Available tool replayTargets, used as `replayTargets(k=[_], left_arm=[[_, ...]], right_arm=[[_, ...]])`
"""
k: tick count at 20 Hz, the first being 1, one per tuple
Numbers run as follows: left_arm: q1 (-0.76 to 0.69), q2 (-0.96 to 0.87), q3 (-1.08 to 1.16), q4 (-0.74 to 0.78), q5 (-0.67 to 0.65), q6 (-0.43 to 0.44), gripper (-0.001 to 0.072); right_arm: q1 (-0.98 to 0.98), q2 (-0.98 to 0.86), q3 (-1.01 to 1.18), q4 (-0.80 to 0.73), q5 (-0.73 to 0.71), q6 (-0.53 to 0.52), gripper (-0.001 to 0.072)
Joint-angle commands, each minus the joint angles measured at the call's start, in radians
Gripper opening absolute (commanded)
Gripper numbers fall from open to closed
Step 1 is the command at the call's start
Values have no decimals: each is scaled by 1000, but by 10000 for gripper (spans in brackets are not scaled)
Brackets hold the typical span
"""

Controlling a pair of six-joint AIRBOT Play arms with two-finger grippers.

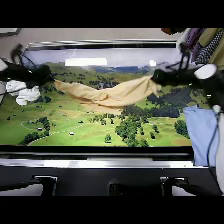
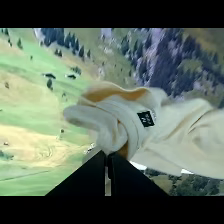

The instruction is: Fold the clothes and pants, and hang the long-sleeved shirts on hangers.

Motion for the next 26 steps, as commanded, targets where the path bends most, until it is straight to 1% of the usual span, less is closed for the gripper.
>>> replayTargets(k=[1, 4, 7, 9, 11, 12, 15, 17, 19, 21, 23, 26], left_arm=[[58, 175, 105, 1, -27, 3, 17], [116, 359, 122, 1, -48, 1, 16], [163, 509, 122, 60, -73, -63, 17], [170, 578, 122, 138, -72, -115, 17], [167, 597, 122, 137, -73, -121, 16], [159, 587, 119, 126, -72, -119, 16], [92, 496, 61, 120, -71, -52, 17], [32, 380, 1, 121, -54, -5, 17], [-13, 229, -48, 121, 2, 23, 17], [-42, 56, -60, 120, 84, 21, 17], [-69, -106, -59, 116, 174, 18, 17], [-90, -292, -59, 55, 233, 18, 17]], right_arm=[[1, 232, 144, -234, 0, 90, 24], [1, 428, 184, -365, 9, 149, 24], [1, 583, 183, -454, 17, 202, 25], [1, 623, 183, -468, 42, 245, 25], [1, 607, 183, -465, 100, 299, 26], [1, 576, 183, -459, 138, 331, 26], [4, 412, 181, -364, 256, 381, 26], [4, 253, 158, -243, 318, 383, 25], [4, 74, 122, -167, 332, 383, 25], [4, -103, 101, -146, 277, 384, 25], [4, -262, 101, -103, 180, 384, 25], [4, -440, 101, 42, 6, 384, 25]])
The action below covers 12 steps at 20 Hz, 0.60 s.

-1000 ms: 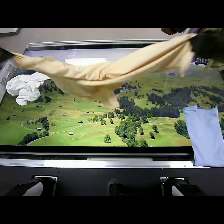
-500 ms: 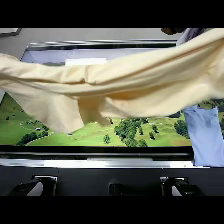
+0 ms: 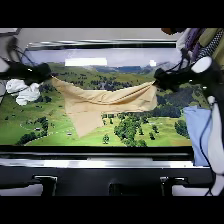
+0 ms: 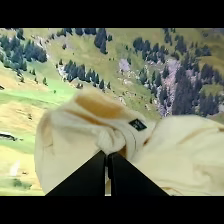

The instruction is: Fold the clothes and pants, and hang the long-sleeved shirts on hangers.

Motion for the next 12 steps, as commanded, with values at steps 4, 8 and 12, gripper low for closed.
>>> replayTargets(k=[4, 8, 12], left_arm=[[-42, -282, -7, -83, 116, 6, 17], [-35, -273, -6, -87, 99, 7, 203], [33, -163, -7, -87, -31, 89, 486]], right_arm=[[1, -283, -5, 253, -316, 3, 25], [-19, -274, -2, 245, -290, -19, 277], [-183, -188, 8, 200, -47, -134, 406]])
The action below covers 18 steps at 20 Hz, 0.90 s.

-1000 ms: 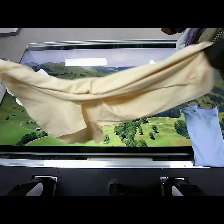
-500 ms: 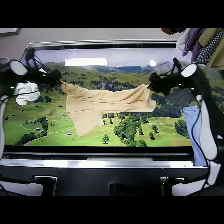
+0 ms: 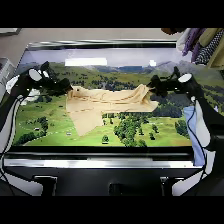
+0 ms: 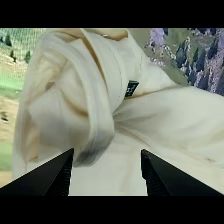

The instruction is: Fold the clothes and pants, and hang the long-sleeved shirts on hangers.

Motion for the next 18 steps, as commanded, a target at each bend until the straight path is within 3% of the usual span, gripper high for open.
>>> replayTargets(k=[1, 4, 9, 11, 16, 17, 18], left_arm=[[58, 87, -1, -3, -114, 117, 486], [113, 159, -19, -4, -191, 154, 486], [124, 231, -180, -94, -192, 184, 486], [124, 256, -247, -166, -182, 233, 486], [141, 320, -359, -179, -181, 283, 486], [152, 335, -389, -180, -180, 294, 485], [163, 350, -423, -194, -174, 309, 485]], right_arm=[[-150, 61, 4, -39, 214, -94, 422], [-264, 65, -13, -41, 356, -156, 422], [-217, 10, -67, -43, 333, -212, 422], [-171, -32, -67, -44, 307, -212, 421], [-84, -93, -67, -98, 232, -173, 420], [-76, -101, -67, -111, 234, -166, 402], [-77, -103, -67, -108, 237, -167, 307]])
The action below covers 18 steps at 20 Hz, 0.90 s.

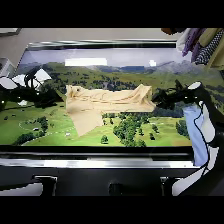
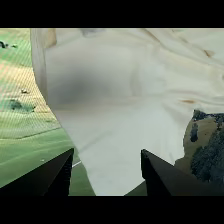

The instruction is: Fold the clothes and pants, and hang the long-sleeved shirts on hangers.

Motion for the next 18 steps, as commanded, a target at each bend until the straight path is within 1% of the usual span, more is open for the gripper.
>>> replayTargets(k=[1, 2, 3, 7, 9, 16, 17, 18], left_arm=[[31, 50, -117, -57, 14, 72, 485], [33, 57, -154, -82, 24, 95, 485], [31, 56, -191, -100, 39, 106, 486], [13, 46, -324, -157, 159, 139, 485], [-2, 34, -365, -164, 188, 146, 485], [-98, -60, -377, -205, 302, 146, 483], [-104, -74, -377, -221, 306, 146, 428], [-108, -84, -377, -233, 309, 147, 260]], right_arm=[[25, -22, -2, -43, -21, 19, 174], [23, -18, -2, -44, -21, 17, 42], [23, -10, -2, -43, -22, 11, 26], [23, 47, -2, -44, -21, 11, 25], [23, 76, -2, -44, -20, 12, 25], [24, 143, -2, -44, 30, 9, 25], [24, 150, -2, -44, 36, 9, 25], [24, 157, -2, -43, 45, 9, 25]])
